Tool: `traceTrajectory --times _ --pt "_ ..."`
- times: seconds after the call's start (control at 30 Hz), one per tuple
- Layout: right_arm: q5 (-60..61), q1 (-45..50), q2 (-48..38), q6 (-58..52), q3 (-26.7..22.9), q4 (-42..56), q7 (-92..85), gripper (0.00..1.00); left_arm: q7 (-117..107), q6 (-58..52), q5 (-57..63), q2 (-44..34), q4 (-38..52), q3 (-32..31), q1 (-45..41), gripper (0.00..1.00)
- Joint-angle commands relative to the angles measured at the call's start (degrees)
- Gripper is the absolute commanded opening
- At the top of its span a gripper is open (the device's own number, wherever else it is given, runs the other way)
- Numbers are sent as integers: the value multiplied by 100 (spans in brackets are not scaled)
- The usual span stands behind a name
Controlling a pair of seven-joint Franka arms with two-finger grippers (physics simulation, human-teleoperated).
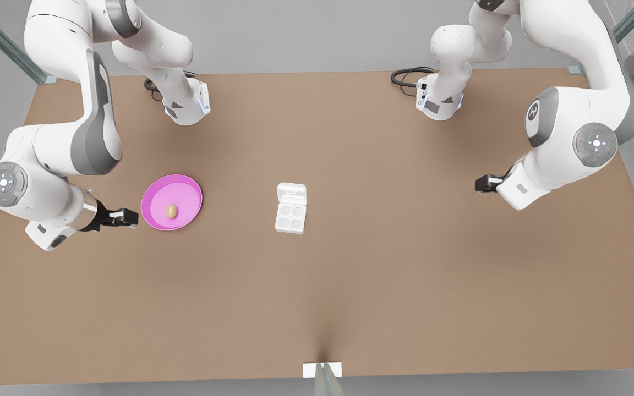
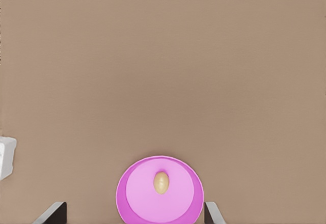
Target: Pack egg into the box and close the box lid
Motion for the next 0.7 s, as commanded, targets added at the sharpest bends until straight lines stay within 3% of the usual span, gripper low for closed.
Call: traceTrajectory --times 0.0,0.17,0.27,0.3,0.33,0.37,0.4,0.43,0.5,0.57,0.67 --pt "11 7 -10 101 1 -21 79 100 530 341 59 -3 1 -2 -6 100" --pt "64 -46 78 127 -8 181 8 100 530 349 59 -3 1 -2 -6 100" --pt "-6 -239 1466 145 -8 84 -211 100 530 376 68 14 1 -2 -6 100" --pt "-32 -257 1520 337 -17 -161 -159 100 530 384 68 32 1 -2 -6 100" --pt "-33 -292 1414 794 -8 -793 -149 100 530 384 68 41 1 -2 -6 100" --pt "-24 -336 756 1550 1 -1690 -176 100 530 384 68 41 1 -2 -6 100" --pt "-15 -345 -316 2525 1 -3210 -141 100 530 384 59 67 1 -2 -6 100" --pt "-6 -362 -458 2851 1 -3686 -132 100 530 384 59 67 1 -2 -15 100" --pt "-6 -406 -475 3826 18 -4029 -580 100 530 384 59 76 1 -2 -6 100" --pt "-6 -477 -431 5505 18 -4591 -1441 100 530 384 59 76 1 -2 -6 100" --pt "47 -556 -309 6938 27 -4996 -1424 100 530 384 59 76 1 -2 -6 100"
